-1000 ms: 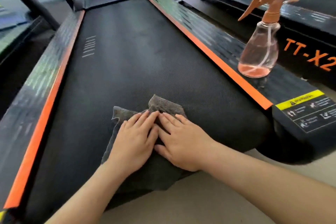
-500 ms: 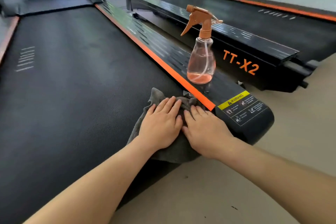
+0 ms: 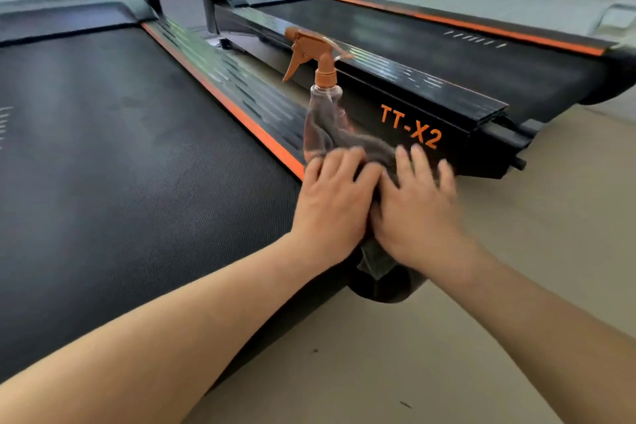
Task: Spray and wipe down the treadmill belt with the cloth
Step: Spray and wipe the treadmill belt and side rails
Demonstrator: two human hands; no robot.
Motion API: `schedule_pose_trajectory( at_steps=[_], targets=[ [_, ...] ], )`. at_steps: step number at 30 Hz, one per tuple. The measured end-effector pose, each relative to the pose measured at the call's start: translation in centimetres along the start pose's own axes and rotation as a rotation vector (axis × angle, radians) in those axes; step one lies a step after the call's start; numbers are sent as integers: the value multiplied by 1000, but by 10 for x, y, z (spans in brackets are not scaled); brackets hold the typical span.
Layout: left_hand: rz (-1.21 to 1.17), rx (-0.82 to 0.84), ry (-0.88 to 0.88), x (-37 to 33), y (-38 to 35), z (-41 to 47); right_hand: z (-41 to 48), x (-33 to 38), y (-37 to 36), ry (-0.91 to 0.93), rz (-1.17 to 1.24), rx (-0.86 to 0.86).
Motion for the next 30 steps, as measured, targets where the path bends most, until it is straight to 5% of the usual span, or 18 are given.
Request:
schedule_pose_trajectory(
  at_steps=[2, 4, 12, 18, 25, 27, 30],
  targets=[
    [-100, 194, -61, -4, -33, -4, 1, -7, -29, -15, 70, 204],
    [-188, 266, -27, 7, -53, -4, 14, -12, -39, 31, 141, 232],
    [-59, 338, 164, 47, -63, 6, 79, 8, -48, 147, 256, 244],
    [-40, 358, 0, 2, -32, 6, 46, -26, -30, 205, 486, 336],
    [59, 302, 64, 43, -57, 28, 95, -8, -56, 169, 246, 331],
    [128, 297, 75, 54, -62, 24, 112, 0, -52, 180, 423, 217],
    [217, 298, 92, 57, -54, 32, 131, -11, -33, -37, 1050, -21]
  ],
)
Point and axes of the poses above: each hand's wrist, its own z-axis towards the middle knuckle, its own y-axis out of the back of the hand, x = y × z, the point moved 5 cm from there along z, towards the middle knuckle, and after that the axes turned 3 degrees about z, right-handed, at the moved point
